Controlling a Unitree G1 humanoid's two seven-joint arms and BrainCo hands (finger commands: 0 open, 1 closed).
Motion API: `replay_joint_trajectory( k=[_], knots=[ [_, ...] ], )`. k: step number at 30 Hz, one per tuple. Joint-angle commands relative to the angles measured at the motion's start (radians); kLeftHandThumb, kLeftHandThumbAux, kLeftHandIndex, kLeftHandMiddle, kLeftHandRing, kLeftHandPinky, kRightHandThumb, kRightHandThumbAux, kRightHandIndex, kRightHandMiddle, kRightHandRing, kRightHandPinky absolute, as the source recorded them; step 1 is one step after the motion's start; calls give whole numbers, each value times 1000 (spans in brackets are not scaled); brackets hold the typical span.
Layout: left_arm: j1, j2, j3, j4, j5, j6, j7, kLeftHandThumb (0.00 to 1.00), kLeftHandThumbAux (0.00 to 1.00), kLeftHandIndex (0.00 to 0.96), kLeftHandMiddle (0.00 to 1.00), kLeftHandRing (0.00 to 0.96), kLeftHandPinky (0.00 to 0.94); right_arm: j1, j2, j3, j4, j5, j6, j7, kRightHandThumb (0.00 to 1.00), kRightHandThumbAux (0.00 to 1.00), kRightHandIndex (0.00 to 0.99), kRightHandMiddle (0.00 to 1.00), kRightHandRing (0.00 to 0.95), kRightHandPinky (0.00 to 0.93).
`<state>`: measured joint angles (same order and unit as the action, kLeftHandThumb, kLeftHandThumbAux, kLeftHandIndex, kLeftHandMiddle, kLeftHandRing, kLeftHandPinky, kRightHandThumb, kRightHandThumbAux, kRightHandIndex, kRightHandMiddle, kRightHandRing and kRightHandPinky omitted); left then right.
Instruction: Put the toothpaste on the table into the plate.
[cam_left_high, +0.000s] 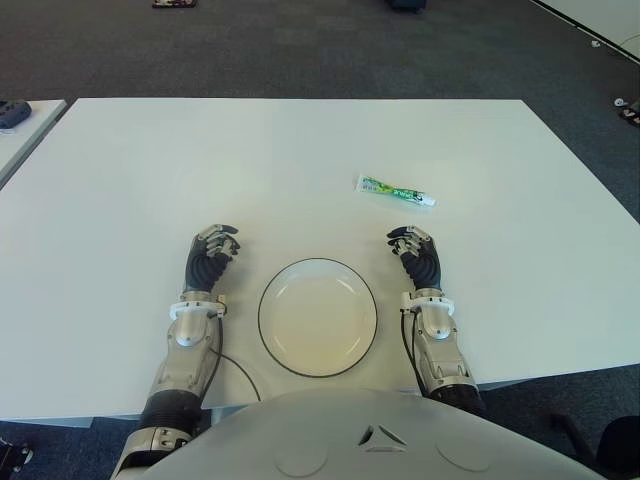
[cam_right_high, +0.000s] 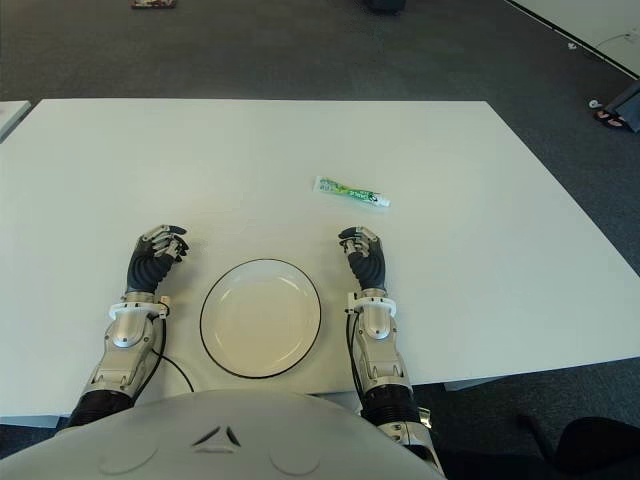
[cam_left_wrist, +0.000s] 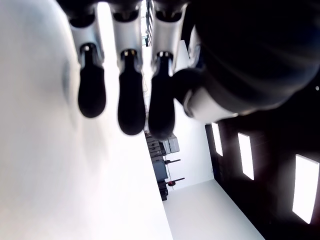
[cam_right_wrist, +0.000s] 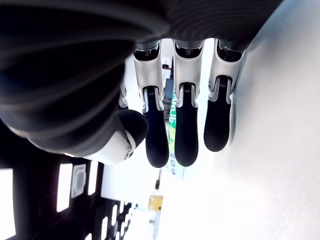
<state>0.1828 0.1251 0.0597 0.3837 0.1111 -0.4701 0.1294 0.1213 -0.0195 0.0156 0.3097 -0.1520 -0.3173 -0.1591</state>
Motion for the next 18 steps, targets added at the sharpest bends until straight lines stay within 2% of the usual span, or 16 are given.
replay_joint_trajectory(
  k=[1,9,13,18],
  knots=[
    [11,-2,-6,18,1,13,-14,704,718,431,598,609,604,13,0,-4,7,4,30,3,701,732,421,460,450,458],
    [12,-9,-5,13,1,24,-8,704,717,431,588,601,592,5,-15,0,20,-18,15,-6,706,732,420,459,446,455],
    [13,-11,-5,11,3,32,-5,704,717,431,586,597,581,-24,-34,25,17,-68,-26,-22,708,730,418,450,436,434],
    [14,-13,-5,7,3,37,-4,705,717,431,589,598,579,-45,-61,44,-5,-124,-35,-35,703,726,410,330,337,355]
  ],
)
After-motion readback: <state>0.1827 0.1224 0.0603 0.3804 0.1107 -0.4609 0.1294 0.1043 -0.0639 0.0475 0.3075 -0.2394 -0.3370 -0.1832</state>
